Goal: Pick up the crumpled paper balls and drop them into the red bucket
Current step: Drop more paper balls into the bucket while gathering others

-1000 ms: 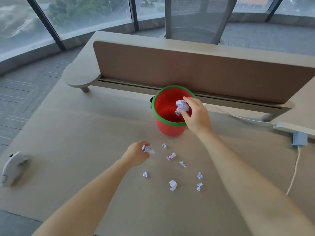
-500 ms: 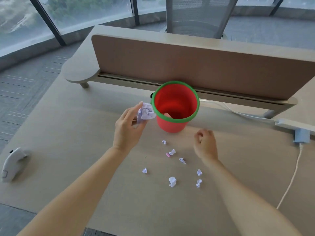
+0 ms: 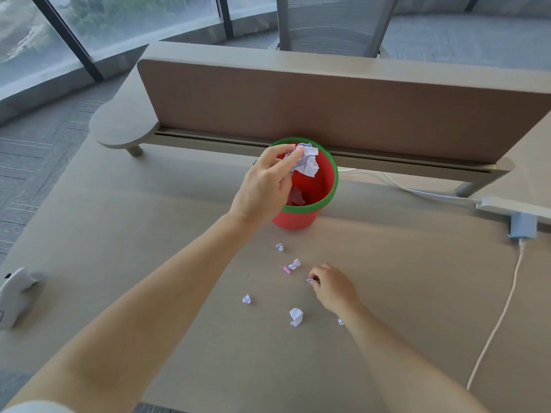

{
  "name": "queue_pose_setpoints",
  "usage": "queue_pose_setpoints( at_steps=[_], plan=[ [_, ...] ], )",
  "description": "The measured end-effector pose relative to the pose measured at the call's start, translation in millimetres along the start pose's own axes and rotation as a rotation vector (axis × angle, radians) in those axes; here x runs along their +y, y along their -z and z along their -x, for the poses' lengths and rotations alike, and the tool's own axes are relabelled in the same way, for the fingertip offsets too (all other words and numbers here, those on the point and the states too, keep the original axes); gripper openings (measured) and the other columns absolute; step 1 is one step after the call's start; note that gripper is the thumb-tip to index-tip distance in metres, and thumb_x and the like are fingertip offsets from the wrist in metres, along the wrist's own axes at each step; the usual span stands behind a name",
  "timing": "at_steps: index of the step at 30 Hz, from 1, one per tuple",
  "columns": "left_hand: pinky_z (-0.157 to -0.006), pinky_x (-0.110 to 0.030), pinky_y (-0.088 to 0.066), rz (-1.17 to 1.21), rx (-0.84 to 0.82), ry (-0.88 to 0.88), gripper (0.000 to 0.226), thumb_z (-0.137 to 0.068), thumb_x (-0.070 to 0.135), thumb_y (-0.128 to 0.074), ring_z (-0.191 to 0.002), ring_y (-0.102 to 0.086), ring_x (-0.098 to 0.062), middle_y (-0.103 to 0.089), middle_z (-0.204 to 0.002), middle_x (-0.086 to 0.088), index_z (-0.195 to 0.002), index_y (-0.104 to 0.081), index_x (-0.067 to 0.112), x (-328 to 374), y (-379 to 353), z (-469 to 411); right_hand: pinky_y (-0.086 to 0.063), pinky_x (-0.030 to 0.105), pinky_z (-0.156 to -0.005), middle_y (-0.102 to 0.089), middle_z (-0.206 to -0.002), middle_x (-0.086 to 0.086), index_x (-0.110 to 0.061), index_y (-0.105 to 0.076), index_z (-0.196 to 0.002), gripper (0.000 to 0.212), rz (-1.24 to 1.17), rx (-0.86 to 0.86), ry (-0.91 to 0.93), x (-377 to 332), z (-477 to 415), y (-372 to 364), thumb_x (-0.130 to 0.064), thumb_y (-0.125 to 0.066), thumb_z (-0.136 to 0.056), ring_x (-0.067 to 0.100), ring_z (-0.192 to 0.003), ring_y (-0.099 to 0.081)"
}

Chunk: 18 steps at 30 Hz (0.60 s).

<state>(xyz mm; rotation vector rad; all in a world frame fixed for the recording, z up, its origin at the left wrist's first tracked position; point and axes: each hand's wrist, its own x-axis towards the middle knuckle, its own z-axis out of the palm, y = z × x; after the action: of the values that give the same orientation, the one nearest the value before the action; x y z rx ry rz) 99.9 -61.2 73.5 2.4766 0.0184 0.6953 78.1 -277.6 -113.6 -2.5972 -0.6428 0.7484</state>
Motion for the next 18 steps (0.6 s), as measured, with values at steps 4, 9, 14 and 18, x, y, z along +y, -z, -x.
queue_pose_setpoints(
  at_steps=[4,9,14,18],
  plan=[
    [-0.095,-0.042,-0.054,-0.022,-0.062,0.037,0.045,-0.09,-0.008,-0.05,-0.115,-0.06,-0.03,-0.056,-0.133,-0.019,-0.132,-0.058,0.005,-1.5,-8.1,-1.5,-0.05,0.034,-0.074,-0.052,-0.096,-0.005,-0.018,-0.066,-0.089,0.01,-0.12,0.062,-0.048,9.9,0.6,8.7,-0.023,-0.058,-0.093,0.019,-0.087,-0.057],
    [-0.105,-0.034,-0.044,-0.039,-0.144,0.113,0.052,-0.088,0.001,-0.053,-0.133,-0.047,-0.031,-0.036,-0.154,-0.018,-0.138,-0.053,0.016,-0.7,-8.9,-4.5,-0.045,0.031,-0.069,-0.043,-0.097,-0.008,-0.021,-0.066,-0.088,0.009,-0.065,0.06,-0.065,30.6,13.7,19.5,-0.027,-0.06,-0.091,0.011,-0.086,-0.047],
    [-0.1,-0.042,-0.05,-0.011,-0.084,0.157,0.038,-0.087,0.006,-0.058,-0.118,-0.055,-0.029,-0.057,-0.127,-0.012,-0.124,-0.063,0.011,0.0,-13.2,-4.5,-0.05,0.032,-0.067,-0.047,-0.099,-0.004,-0.029,-0.055,-0.074,0.017,0.038,-0.105,-0.165,42.3,25.4,20.2,-0.028,-0.064,-0.088,0.018,-0.079,-0.057],
    [-0.09,-0.036,-0.053,-0.045,-0.074,0.152,0.026,-0.087,0.01,-0.059,-0.105,-0.056,-0.027,-0.06,-0.111,-0.009,-0.112,-0.066,0.012,-0.3,-13.1,-2.1,-0.039,0.028,-0.06,-0.046,-0.096,0.0,-0.028,-0.043,-0.063,0.033,0.117,-0.106,-0.212,34.8,25.8,15.5,-0.014,-0.061,-0.087,0.024,-0.071,-0.054]
  ],
)
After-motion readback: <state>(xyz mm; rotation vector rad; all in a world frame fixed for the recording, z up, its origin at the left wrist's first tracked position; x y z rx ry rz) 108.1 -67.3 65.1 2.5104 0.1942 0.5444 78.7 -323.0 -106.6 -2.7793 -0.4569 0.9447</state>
